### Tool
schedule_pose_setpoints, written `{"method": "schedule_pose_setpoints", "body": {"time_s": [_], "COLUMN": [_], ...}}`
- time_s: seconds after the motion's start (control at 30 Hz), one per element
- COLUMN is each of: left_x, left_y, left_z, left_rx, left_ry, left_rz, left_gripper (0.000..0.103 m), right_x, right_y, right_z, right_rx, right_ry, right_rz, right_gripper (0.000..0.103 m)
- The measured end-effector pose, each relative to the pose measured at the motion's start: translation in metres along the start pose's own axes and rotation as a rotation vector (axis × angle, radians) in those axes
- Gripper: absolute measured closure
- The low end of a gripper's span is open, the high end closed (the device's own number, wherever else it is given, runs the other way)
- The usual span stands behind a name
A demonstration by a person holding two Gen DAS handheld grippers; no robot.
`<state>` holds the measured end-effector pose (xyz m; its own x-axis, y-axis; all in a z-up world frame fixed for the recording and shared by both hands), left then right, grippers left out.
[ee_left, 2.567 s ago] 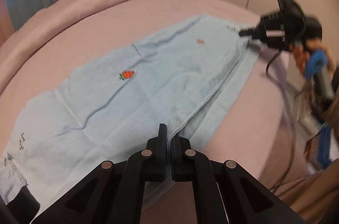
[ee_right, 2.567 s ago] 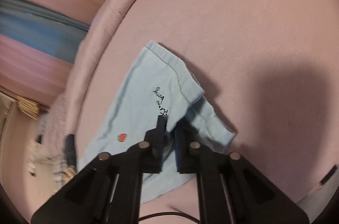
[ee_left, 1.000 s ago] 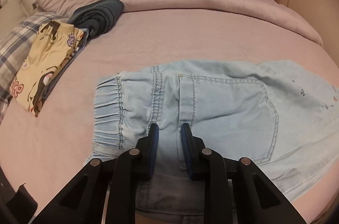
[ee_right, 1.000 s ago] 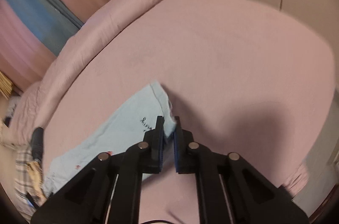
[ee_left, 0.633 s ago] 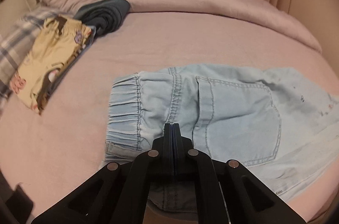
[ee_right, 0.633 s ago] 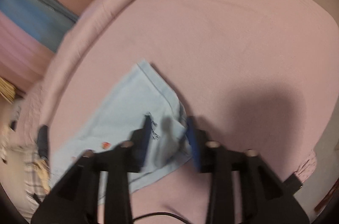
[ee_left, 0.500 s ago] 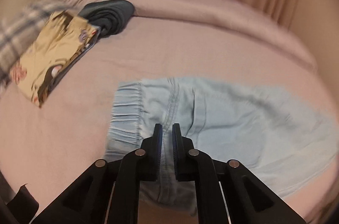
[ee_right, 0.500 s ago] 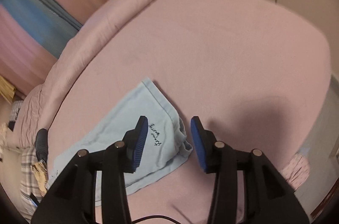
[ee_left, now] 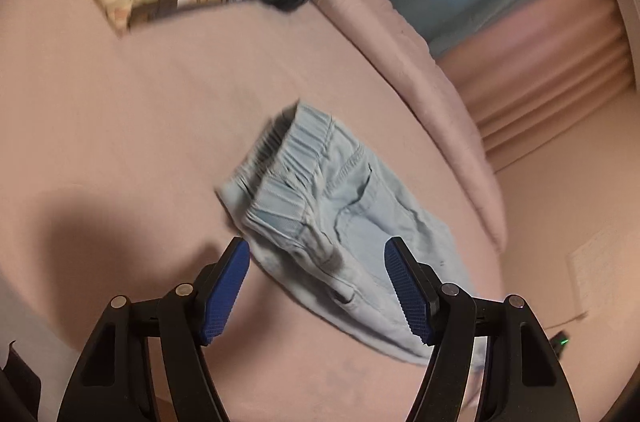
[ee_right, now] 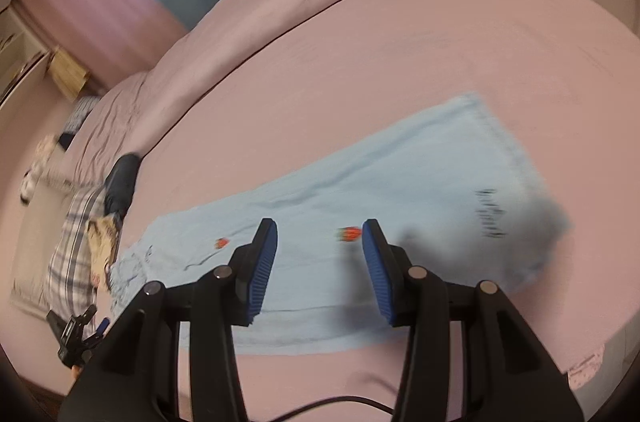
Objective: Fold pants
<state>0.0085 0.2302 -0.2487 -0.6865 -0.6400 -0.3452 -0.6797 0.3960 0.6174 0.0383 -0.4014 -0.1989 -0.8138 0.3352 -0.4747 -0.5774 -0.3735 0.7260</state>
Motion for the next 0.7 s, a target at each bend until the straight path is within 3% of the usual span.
{"method": "schedule_pose_setpoints", "body": {"time_s": [0.1,0.17,0.23,0.37,0.43,0.57,0.7], "left_x": [-0.006,-0.014,-0.018,-0.02,-0.02,-0.026,-0.021], "left_y": [-0.012,-0.022,-0.026,-0.026,-0.018,0.004,-0.001], "left_z": [-0.004,-0.002,0.002,0.013,0.007,-0.003,0.011], "left_rx": [0.025,0.016,0.023,-0.008,-0.052,-0.063,-0.117], "left_ry": [0.023,0.03,0.056,0.098,0.06,0.009,-0.007], "left_rz": [0.005,0.025,0.032,0.027,-0.031,-0.132,-0.072], "left_gripper": [0.052,0.058,0.08,0.086,0.091,0.098,0.098], "right_x": [0.003,0.007,0.011,0.017,0.021,0.026,0.032], "right_y": [-0.01,-0.013,-0.016,-0.024,-0.03,-0.042,-0.049], "right_z": [0.022,0.03,0.035,0.046,0.052,0.063,0.075], "right_rx": [-0.025,-0.026,-0.036,-0.04,-0.026,-0.021,-0.031], "right_ry": [0.036,0.054,0.064,0.087,0.11,0.127,0.166], "right_rz": [0.021,0.03,0.038,0.056,0.073,0.111,0.143], "right_gripper": [0.058,0.058,0.058,0.058,0.058,0.058,0.058]}}
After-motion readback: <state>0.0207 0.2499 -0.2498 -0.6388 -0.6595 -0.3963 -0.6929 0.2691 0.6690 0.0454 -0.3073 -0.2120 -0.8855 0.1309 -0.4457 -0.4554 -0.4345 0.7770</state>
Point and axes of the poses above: each gripper's, at about its wrist camera, not at the fingertips, and y roughly against the way its jaws point, z to its left, x to its underside, the point moved 7 cm from there along -y, roughly the way its jaws point, and after that the axes turned 2 degrees about z, right-handed, at the moved point
